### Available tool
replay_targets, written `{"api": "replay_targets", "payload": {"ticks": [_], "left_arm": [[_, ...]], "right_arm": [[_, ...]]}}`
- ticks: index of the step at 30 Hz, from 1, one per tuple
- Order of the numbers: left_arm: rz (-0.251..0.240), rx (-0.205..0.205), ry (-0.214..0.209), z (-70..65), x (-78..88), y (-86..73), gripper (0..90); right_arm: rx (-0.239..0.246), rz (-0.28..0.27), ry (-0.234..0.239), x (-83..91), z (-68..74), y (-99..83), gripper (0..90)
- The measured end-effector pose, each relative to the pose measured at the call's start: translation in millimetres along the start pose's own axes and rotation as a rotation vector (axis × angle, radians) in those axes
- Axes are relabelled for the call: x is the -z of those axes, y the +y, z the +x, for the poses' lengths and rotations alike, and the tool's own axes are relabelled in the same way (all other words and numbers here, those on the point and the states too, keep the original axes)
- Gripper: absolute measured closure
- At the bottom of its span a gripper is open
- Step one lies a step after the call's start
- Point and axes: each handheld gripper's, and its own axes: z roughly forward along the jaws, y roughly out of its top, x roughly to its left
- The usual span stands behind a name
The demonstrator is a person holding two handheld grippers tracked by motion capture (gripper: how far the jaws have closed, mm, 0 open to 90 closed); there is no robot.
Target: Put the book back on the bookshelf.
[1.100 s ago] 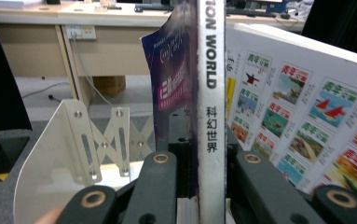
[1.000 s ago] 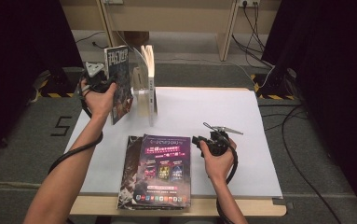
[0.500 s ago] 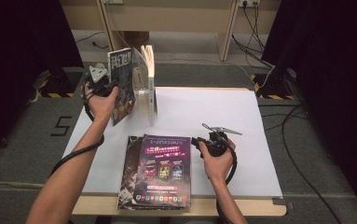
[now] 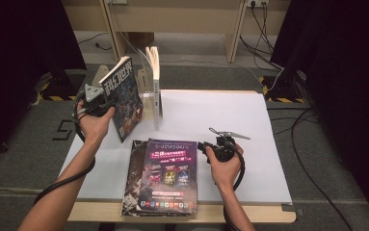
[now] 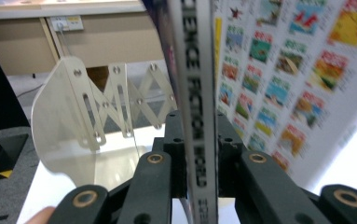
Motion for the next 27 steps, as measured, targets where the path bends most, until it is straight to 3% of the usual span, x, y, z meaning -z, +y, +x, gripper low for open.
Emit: {"api": "replay_targets", "payload": {"ticks": [5, 13, 16, 18, 22, 27], "left_arm": [[0.011, 0.005, -0.028, -3.9, 10.5, -5.5, 78.8], [0.006, 0.053, -0.067, -5.3, 15.9, -5.5, 79.1], [0.013, 0.041, -0.069, -7.0, 15.2, -3.6, 79.7], [0.018, 0.077, -0.088, -6.9, 13.3, -2.3, 79.6], [0.041, 0.1, -0.087, -7.6, 10.4, 2.2, 79.3], [0.071, 0.102, -0.083, -8.5, 9.2, 6.5, 79.3]], "right_arm": [[-0.01, 0.004, 0.0, -0.2, 0.3, -0.4, 67.9], [-0.016, 0.011, 0.002, -1.1, 0.6, -0.9, 67.6], [-0.011, 0.013, 0.003, -1.8, 0.9, -1.2, 67.3], [-0.011, 0.013, 0.003, -1.8, 0.7, -1.3, 67.1], [-0.019, 0.015, 0.005, -1.2, -0.1, -1.1, 66.6], [-0.017, 0.022, 0.007, -1.4, -1.8, -1.1, 65.6]]}}
